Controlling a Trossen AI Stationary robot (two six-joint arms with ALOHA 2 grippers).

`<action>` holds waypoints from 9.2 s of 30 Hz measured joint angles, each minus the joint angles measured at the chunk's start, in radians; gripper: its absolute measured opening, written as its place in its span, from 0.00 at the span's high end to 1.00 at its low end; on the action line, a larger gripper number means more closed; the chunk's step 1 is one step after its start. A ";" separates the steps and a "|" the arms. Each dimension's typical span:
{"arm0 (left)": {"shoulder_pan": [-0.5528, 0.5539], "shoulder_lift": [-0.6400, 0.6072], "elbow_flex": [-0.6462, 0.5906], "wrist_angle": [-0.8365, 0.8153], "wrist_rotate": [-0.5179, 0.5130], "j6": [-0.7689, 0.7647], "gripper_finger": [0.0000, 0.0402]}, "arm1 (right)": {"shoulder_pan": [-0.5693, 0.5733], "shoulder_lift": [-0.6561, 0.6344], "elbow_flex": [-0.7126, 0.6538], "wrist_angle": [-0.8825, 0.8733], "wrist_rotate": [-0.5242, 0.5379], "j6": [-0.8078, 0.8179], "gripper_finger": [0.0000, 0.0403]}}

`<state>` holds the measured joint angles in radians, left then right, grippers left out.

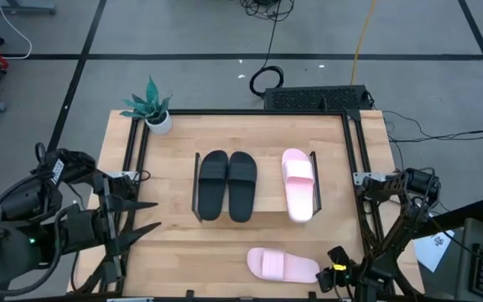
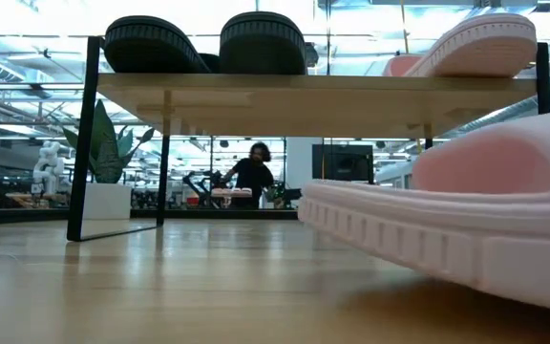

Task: Pick and place slides into the shelf
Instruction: Put the pink slipper on the shelf

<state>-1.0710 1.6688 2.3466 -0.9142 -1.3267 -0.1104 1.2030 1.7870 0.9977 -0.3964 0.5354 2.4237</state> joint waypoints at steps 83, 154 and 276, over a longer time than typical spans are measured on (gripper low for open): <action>0.014 0.022 -0.001 -0.076 0.028 0.023 0.60 | -0.289 -0.177 -0.001 0.171 0.087 -0.351 0.65; 0.008 0.022 -0.001 -0.083 0.018 0.101 0.60 | -0.278 0.043 -0.001 0.766 0.166 -0.432 0.99; 0.466 0.211 -0.444 1.350 0.120 1.183 0.60 | -0.888 -0.402 0.158 1.387 -0.034 -1.949 1.00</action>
<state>-0.6046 1.8801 1.9022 0.4354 -1.2066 1.0721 0.3148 1.3849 1.1557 0.9902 0.5018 0.4748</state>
